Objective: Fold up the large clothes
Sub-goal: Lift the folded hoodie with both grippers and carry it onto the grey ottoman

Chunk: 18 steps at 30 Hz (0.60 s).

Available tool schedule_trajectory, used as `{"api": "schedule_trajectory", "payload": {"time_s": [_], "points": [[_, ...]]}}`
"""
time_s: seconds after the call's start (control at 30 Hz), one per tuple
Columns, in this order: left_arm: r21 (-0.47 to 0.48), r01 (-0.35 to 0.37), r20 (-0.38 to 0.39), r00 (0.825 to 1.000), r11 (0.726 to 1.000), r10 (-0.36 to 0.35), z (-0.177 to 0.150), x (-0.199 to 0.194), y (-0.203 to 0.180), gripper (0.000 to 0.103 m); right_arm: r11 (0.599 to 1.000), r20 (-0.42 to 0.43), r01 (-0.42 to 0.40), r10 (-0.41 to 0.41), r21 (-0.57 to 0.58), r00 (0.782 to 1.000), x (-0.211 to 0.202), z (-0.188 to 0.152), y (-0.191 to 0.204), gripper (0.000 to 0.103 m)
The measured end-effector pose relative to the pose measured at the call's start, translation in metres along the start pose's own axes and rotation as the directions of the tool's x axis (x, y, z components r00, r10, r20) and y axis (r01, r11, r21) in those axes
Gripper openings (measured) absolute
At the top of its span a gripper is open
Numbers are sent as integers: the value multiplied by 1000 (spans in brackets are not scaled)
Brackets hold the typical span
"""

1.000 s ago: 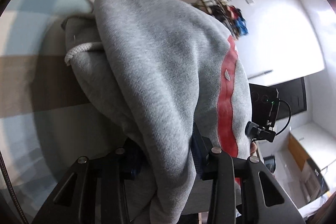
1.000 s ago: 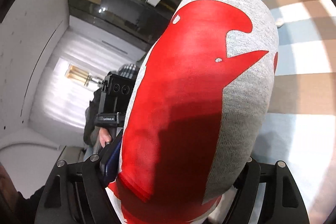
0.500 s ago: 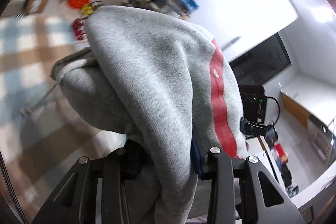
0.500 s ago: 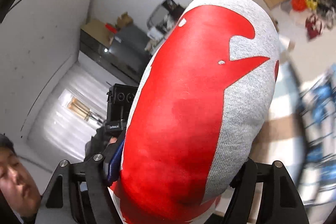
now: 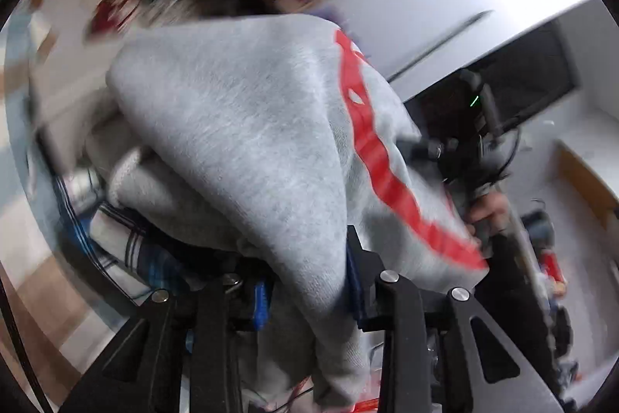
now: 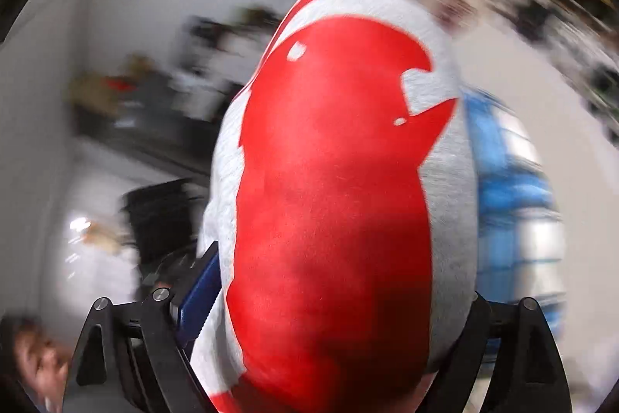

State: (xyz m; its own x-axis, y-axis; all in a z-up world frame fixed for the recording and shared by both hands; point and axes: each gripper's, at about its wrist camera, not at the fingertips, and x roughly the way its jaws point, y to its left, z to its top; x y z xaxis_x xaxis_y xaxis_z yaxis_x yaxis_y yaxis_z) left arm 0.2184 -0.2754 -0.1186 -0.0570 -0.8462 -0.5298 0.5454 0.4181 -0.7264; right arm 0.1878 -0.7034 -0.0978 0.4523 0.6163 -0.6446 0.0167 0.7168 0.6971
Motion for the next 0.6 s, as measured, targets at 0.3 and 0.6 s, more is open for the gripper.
{"api": "schedule_trajectory", "payload": {"time_s": [0.3, 0.6], "points": [[-41, -43, 20, 999, 998, 43, -8, -39, 24, 29, 969, 20, 246, -246, 25, 969, -29, -23, -25, 100], [43, -250, 72, 967, 967, 246, -8, -48, -21, 30, 686, 350, 678, -587, -263, 730, -66, -131, 63, 100]]}}
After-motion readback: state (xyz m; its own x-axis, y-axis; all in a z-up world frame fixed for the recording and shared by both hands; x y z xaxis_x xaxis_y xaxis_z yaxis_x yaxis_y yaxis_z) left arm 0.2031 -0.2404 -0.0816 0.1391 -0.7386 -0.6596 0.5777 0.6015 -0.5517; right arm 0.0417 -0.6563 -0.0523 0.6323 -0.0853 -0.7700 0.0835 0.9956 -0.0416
